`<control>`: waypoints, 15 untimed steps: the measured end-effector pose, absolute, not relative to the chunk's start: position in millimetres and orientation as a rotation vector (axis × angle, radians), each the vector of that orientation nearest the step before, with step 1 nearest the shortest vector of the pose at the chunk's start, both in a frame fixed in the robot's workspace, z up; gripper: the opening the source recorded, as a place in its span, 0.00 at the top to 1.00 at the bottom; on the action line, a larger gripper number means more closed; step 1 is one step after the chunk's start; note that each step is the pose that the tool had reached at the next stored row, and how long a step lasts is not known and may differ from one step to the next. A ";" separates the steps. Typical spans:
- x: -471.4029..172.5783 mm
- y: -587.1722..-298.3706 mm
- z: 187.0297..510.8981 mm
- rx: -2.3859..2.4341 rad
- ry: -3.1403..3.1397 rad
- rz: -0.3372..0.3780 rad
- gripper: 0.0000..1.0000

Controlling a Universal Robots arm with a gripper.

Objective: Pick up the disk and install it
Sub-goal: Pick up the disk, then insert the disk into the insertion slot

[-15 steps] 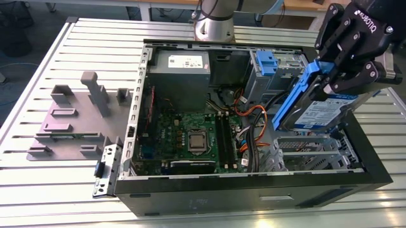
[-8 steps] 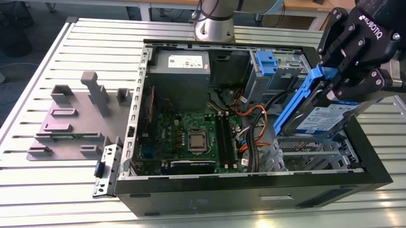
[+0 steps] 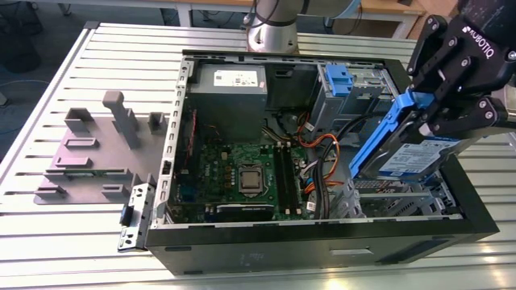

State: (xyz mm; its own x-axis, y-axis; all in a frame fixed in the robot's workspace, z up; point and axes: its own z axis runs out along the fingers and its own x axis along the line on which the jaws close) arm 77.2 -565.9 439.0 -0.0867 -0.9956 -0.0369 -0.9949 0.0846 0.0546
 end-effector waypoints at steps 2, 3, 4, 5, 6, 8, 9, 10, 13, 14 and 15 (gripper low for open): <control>74.8 -566.0 438.7 2.116 -2.306 -0.102 0.63; 73.3 -566.0 438.7 2.116 -2.306 -0.102 0.63; 71.6 -566.0 438.7 2.116 -2.306 -0.102 0.63; 69.6 -566.0 438.6 2.116 -2.306 -0.102 0.63; 67.4 -566.0 438.5 2.116 -2.306 -0.102 0.63; 62.4 -566.0 438.4 2.116 -2.306 -0.102 0.63; 60.3 -566.0 438.2 2.116 -2.307 -0.102 0.63; 58.1 -566.0 438.1 2.116 -2.307 -0.102 0.63; 53.3 -566.0 437.7 2.117 -2.307 -0.102 0.63; 52.0 -566.1 437.6 2.116 -2.306 -0.102 0.63; 50.5 -566.2 437.6 2.116 -2.306 -0.102 0.63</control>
